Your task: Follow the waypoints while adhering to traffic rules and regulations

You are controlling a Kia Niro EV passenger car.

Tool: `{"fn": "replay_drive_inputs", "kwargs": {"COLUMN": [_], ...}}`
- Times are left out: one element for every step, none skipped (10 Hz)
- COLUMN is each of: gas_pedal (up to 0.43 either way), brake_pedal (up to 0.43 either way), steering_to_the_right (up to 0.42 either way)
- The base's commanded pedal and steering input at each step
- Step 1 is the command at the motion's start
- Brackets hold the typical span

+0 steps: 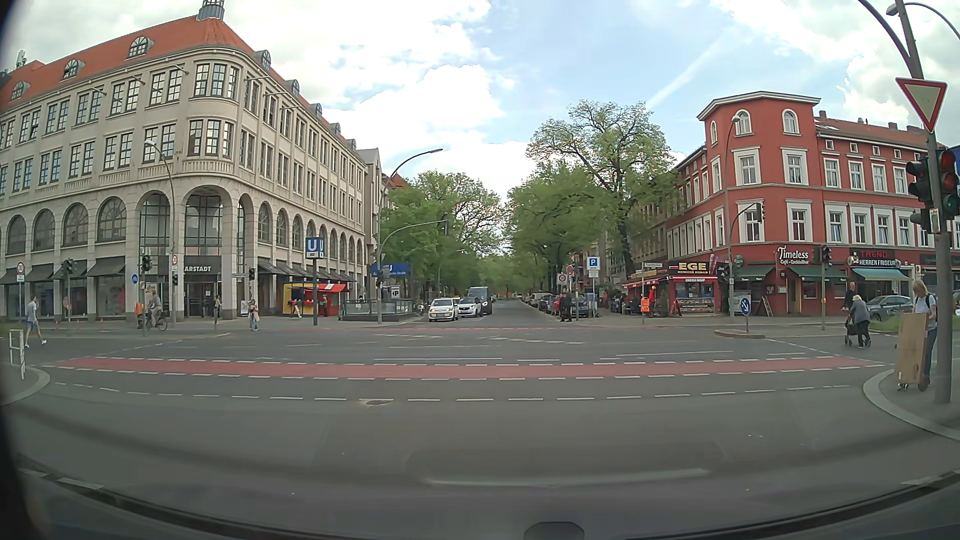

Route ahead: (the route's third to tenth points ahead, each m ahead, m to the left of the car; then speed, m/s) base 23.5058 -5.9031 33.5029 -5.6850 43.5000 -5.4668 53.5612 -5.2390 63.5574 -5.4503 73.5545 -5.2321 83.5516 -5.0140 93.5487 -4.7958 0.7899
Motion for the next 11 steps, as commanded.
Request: {"fn": "replay_drive_inputs", "kwargs": {"gas_pedal": [0.26,0.287,0.287,0.287,0.287,0.287,0.287,0.287,0.287,0.287,0.287], "brake_pedal": [0.018,0.018,0.018,0.018,0.018,0.018,0.018,0.018,0.018,0.018,0.018], "steering_to_the_right": [-0.003,-0.003,-0.003,-0.003,-0.003,-0.003,-0.003,-0.003,-0.003,-0.003,-0.003]}}
